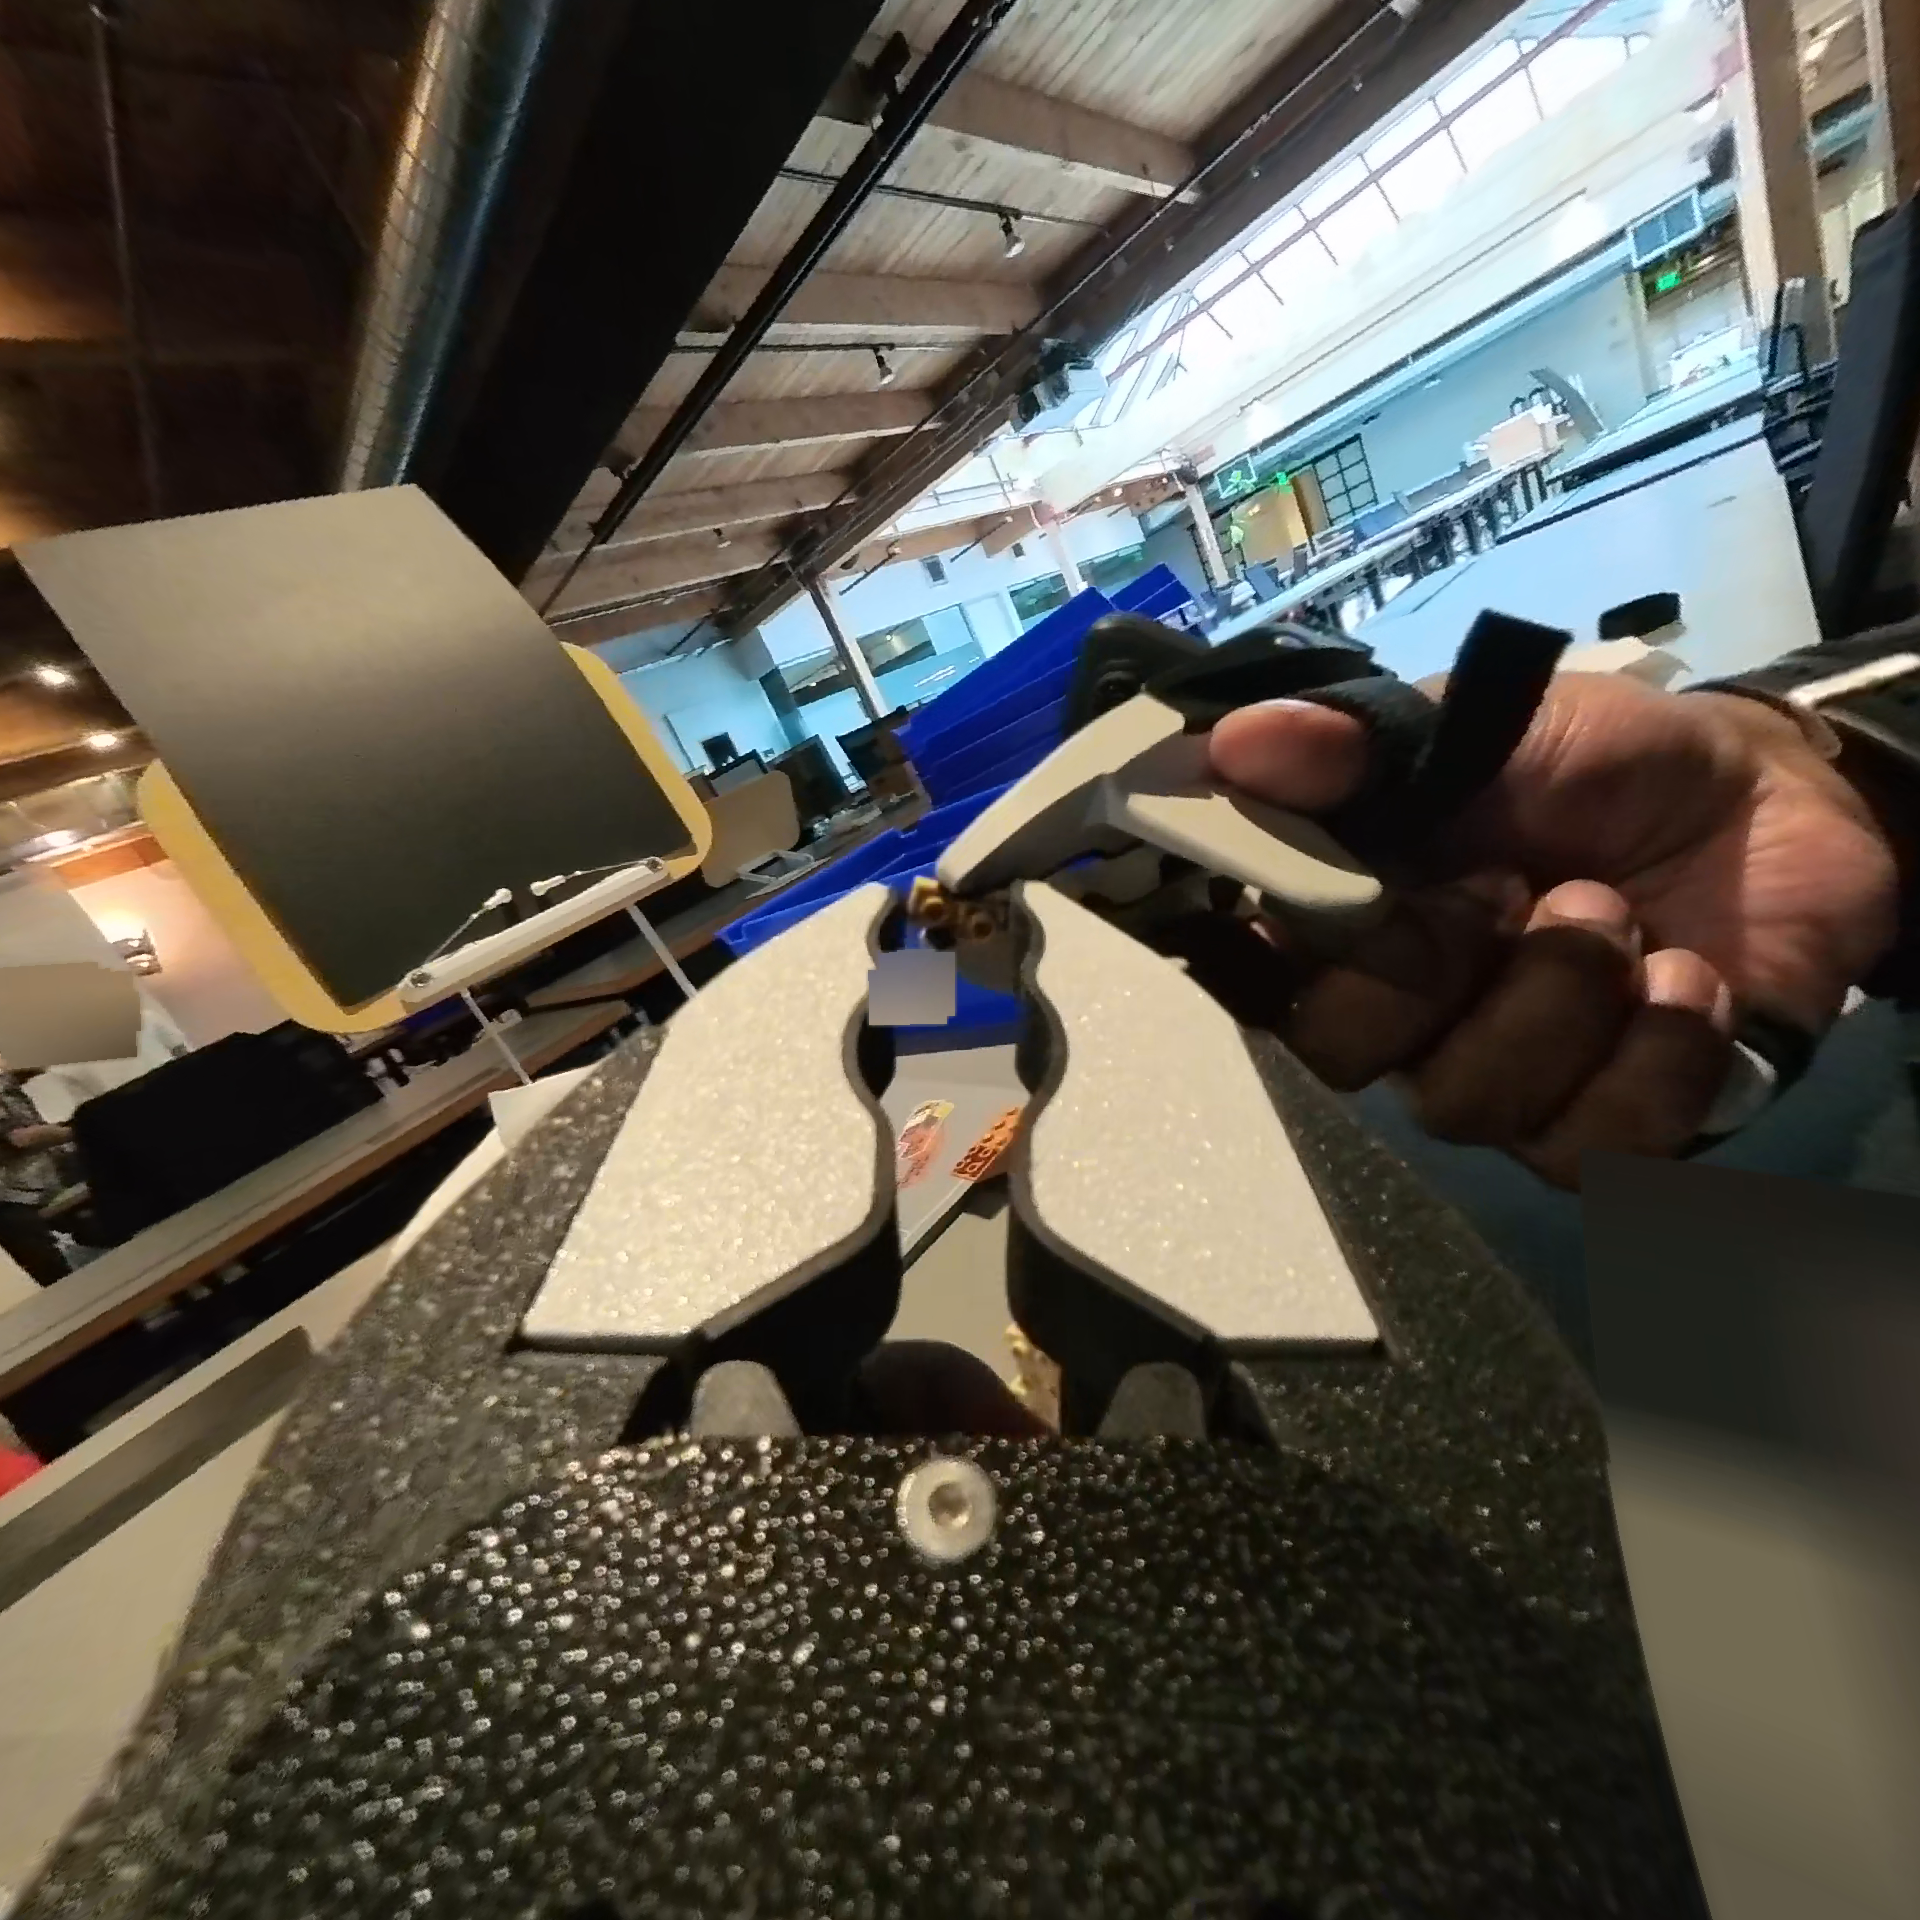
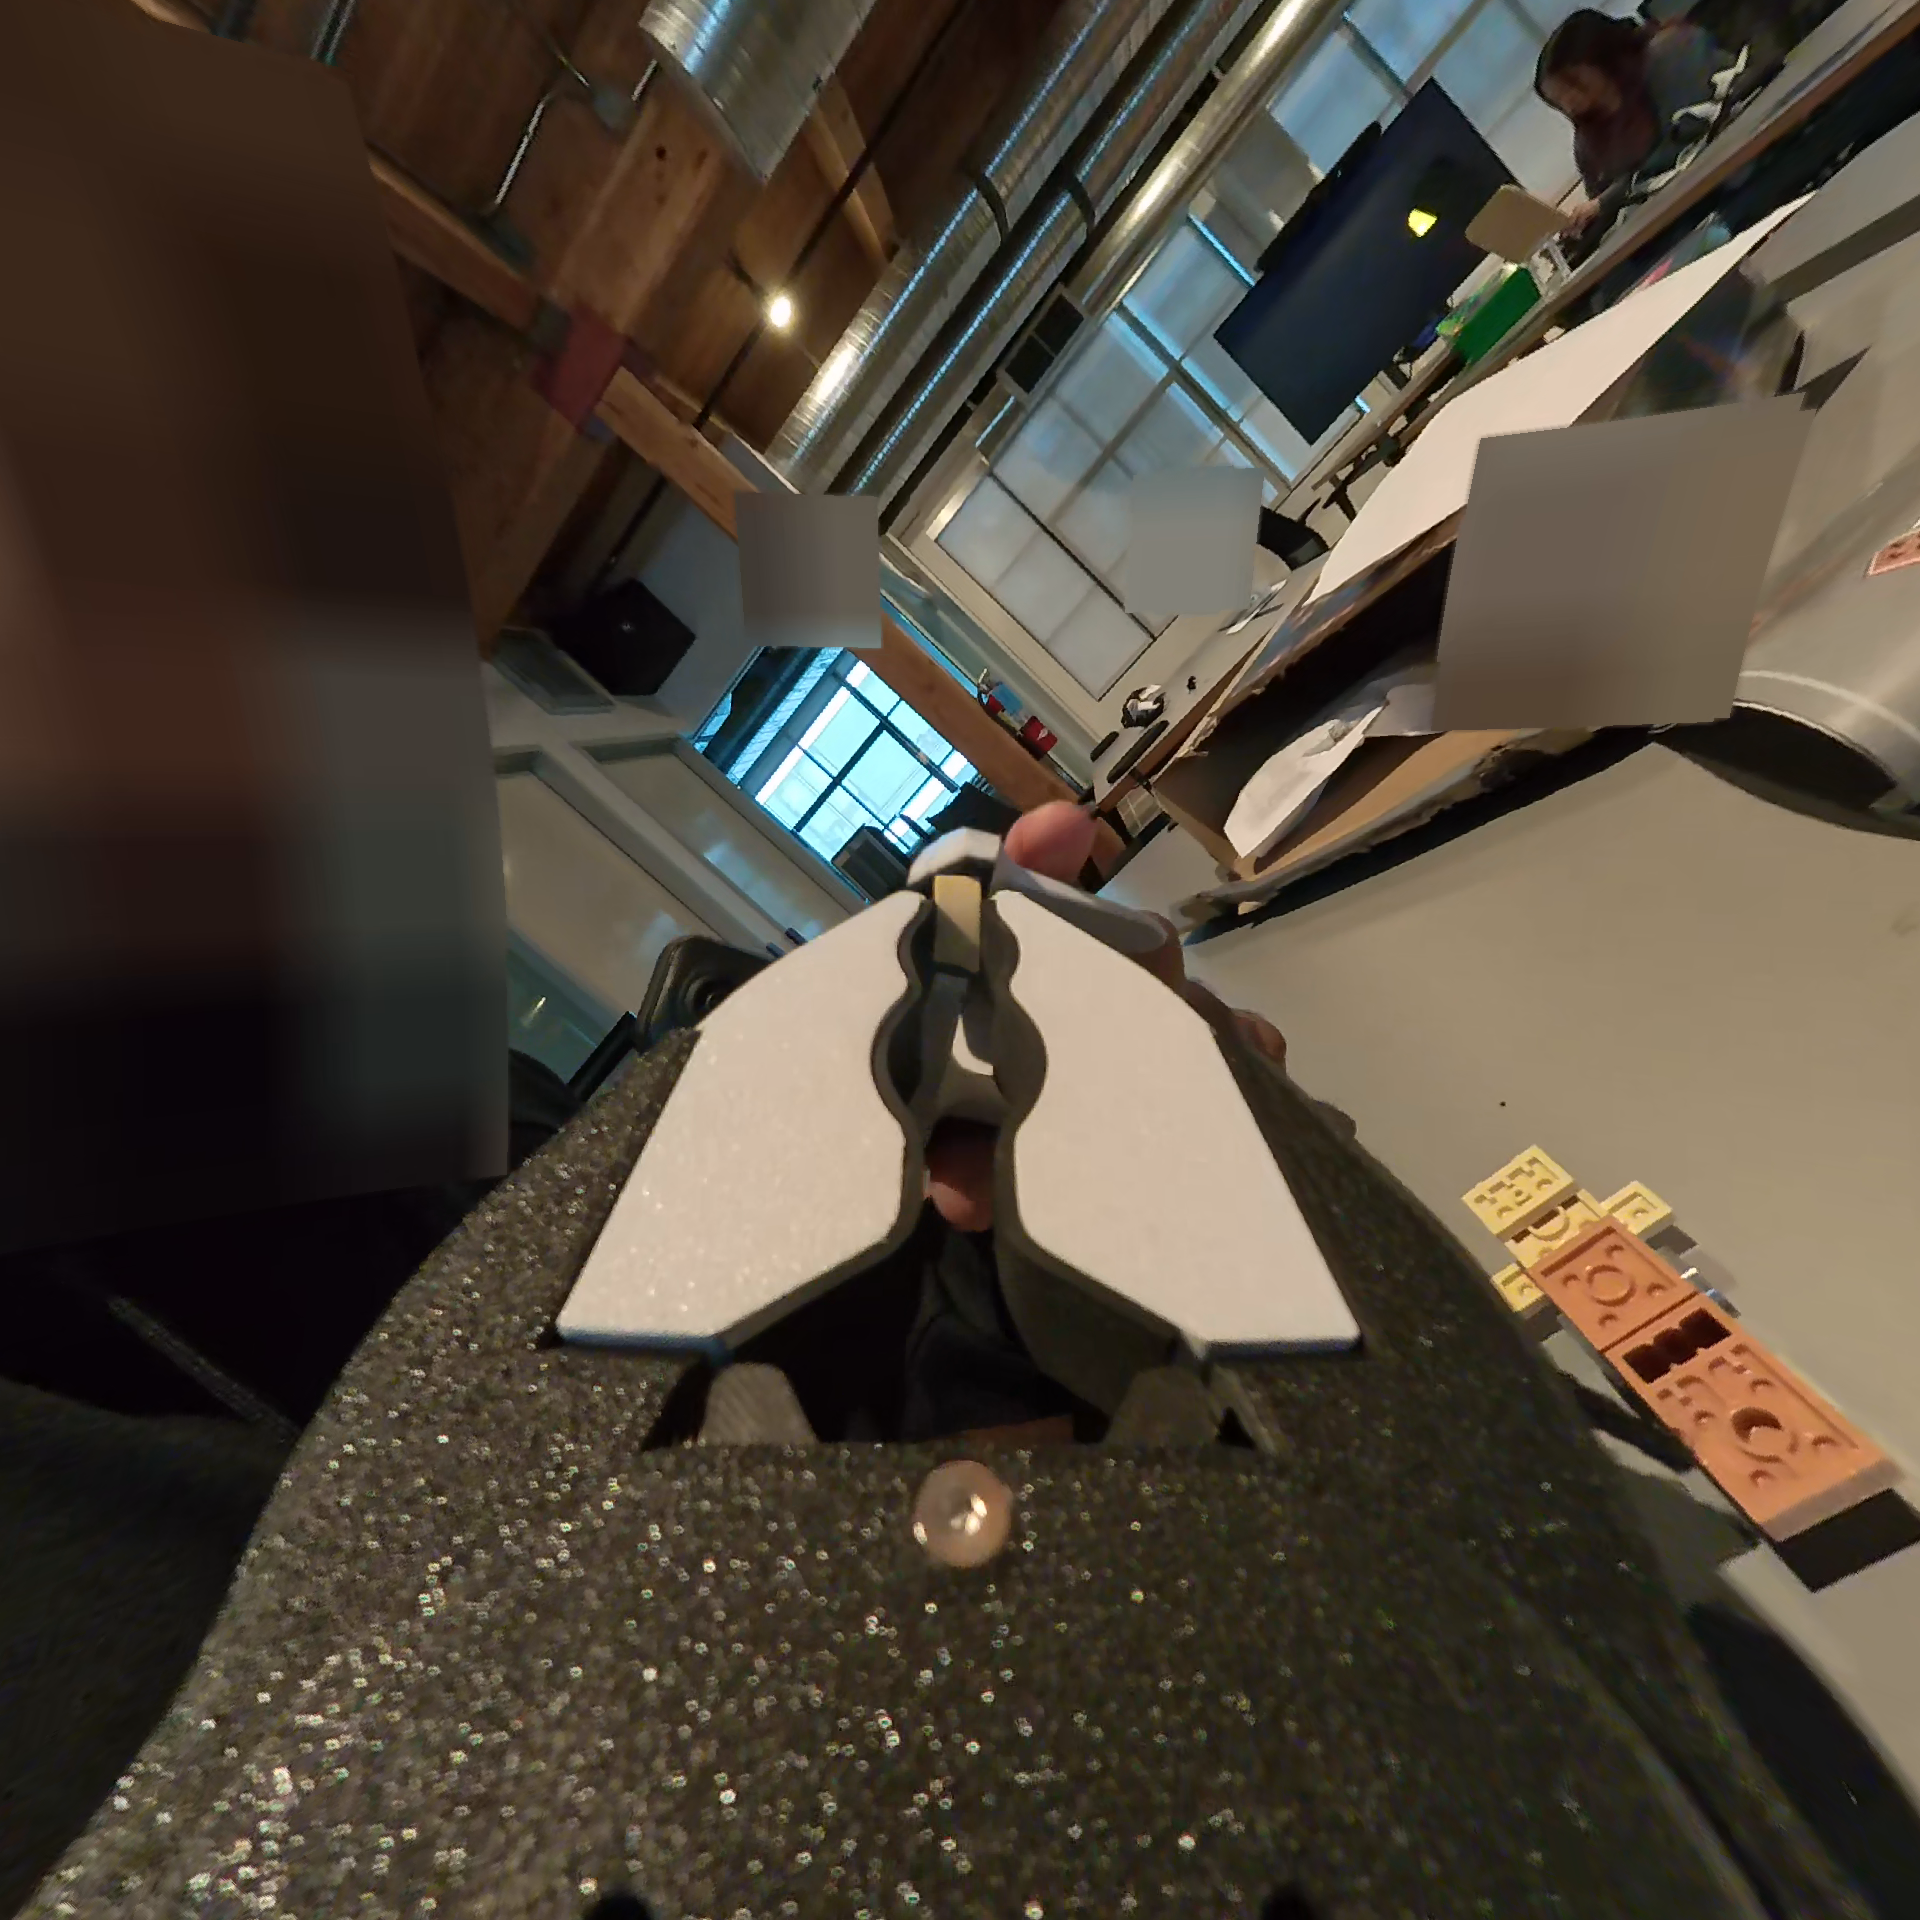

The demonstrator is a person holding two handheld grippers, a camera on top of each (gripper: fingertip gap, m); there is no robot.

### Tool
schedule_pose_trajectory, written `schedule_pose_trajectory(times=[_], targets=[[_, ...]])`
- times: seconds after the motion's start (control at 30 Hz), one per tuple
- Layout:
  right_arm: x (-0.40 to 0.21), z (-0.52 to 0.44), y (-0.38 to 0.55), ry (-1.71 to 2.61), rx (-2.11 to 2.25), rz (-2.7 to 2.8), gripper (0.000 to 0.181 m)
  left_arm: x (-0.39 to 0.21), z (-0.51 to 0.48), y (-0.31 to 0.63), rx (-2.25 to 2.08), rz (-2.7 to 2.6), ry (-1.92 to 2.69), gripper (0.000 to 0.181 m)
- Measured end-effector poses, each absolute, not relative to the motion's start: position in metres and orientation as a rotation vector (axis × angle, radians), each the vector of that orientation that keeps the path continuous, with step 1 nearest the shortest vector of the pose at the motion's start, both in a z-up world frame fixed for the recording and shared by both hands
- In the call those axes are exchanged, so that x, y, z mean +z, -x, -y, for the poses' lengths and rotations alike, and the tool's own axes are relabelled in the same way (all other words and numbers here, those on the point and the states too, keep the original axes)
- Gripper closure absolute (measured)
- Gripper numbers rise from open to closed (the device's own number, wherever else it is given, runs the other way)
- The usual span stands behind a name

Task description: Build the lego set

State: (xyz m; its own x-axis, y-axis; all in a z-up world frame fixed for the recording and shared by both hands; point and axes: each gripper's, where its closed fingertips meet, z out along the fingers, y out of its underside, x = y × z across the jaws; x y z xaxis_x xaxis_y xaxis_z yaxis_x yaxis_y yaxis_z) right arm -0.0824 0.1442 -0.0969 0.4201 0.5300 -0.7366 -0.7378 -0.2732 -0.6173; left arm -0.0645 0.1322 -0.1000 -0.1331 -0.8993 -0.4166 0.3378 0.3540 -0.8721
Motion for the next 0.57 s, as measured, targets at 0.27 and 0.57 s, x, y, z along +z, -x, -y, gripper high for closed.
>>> schedule_pose_trajectory(times=[0.27, 0.57], targets=[[-0.1000, -0.1417, 0.0775, 1.447, 1.194, -0.164, 0.173, -0.1022, -0.1312, 0.0647, -1.125, -1.302, 0.558, 0.164], [-0.1030, -0.1350, 0.0734, 1.595, 0.999, 0.007, 0.168, -0.1019, -0.1346, 0.0669, -1.121, -1.296, 0.562, 0.164]])
